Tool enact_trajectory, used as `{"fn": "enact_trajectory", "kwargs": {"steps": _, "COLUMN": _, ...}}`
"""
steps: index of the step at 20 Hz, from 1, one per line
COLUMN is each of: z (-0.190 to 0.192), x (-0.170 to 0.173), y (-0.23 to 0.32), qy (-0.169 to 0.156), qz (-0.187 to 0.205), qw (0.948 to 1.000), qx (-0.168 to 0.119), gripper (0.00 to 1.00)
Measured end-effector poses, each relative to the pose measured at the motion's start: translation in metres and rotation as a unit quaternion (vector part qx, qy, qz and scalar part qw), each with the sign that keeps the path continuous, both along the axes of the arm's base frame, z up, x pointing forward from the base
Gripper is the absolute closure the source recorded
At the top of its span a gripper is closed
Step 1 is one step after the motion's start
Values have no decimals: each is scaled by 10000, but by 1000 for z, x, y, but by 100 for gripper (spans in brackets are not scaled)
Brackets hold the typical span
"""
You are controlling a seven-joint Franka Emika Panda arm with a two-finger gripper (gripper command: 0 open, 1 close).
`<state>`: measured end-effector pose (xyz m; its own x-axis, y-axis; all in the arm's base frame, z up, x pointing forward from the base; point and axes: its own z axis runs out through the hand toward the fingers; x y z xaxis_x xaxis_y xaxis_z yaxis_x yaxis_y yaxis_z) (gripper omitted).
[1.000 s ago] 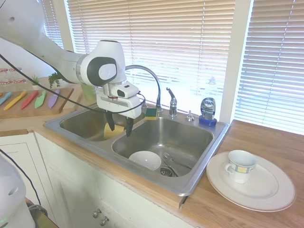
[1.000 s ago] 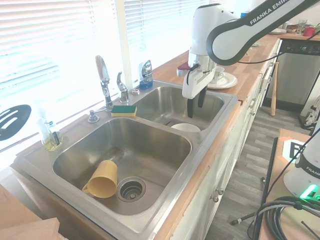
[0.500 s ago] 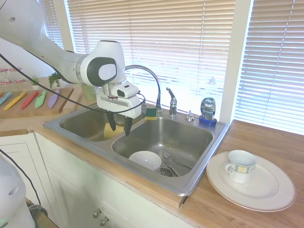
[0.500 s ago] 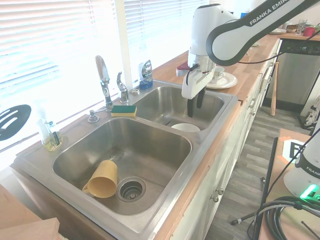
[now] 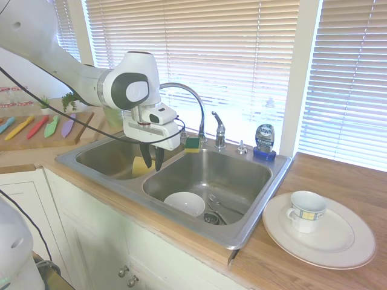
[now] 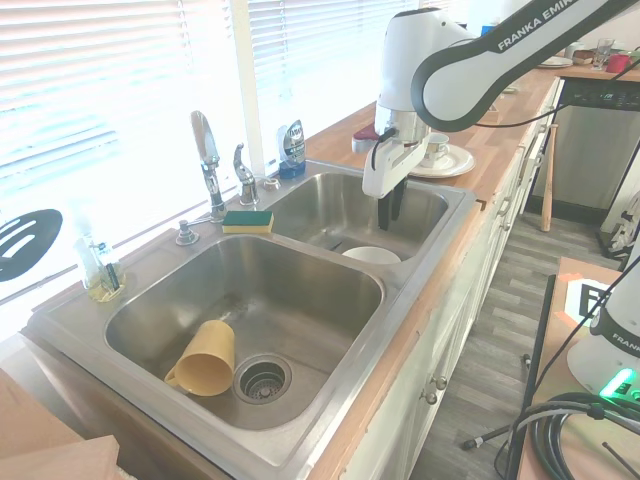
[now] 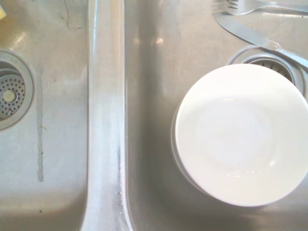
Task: Turn off the faucet
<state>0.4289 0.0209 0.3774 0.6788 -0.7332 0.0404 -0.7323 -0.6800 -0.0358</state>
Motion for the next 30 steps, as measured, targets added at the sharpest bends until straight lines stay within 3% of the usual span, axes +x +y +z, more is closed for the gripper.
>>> {"fn": "enact_trajectory", "kwargs": {"steps": 12, "z": 3, "x": 13, "y": 1, "qy": -59, "qz": -22, "qw": 10000, "qx": 7, "gripper": 100}}
{"fn": "enact_trajectory", "kwargs": {"steps": 16, "z": 11, "x": 43, "y": 4, "qy": -254, "qz": -15, "qw": 9997, "qx": 6, "gripper": 100}}
{"fn": "enact_trajectory", "kwargs": {"steps": 20, "z": 27, "x": 107, "y": 8, "qy": -718, "qz": -39, "qw": 9974, "qx": -90, "gripper": 100}}
{"fn": "enact_trajectory", "kwargs": {"steps": 25, "z": 48, "x": 191, "y": 9, "qy": -1764, "qz": -184, "qw": 9840, "qx": -170, "gripper": 100}}
{"fn": "enact_trajectory", "kwargs": {"steps": 30, "z": 70, "x": 238, "y": 4, "qy": -2242, "qz": -324, "qw": 9739, "qx": -142, "gripper": 100}}
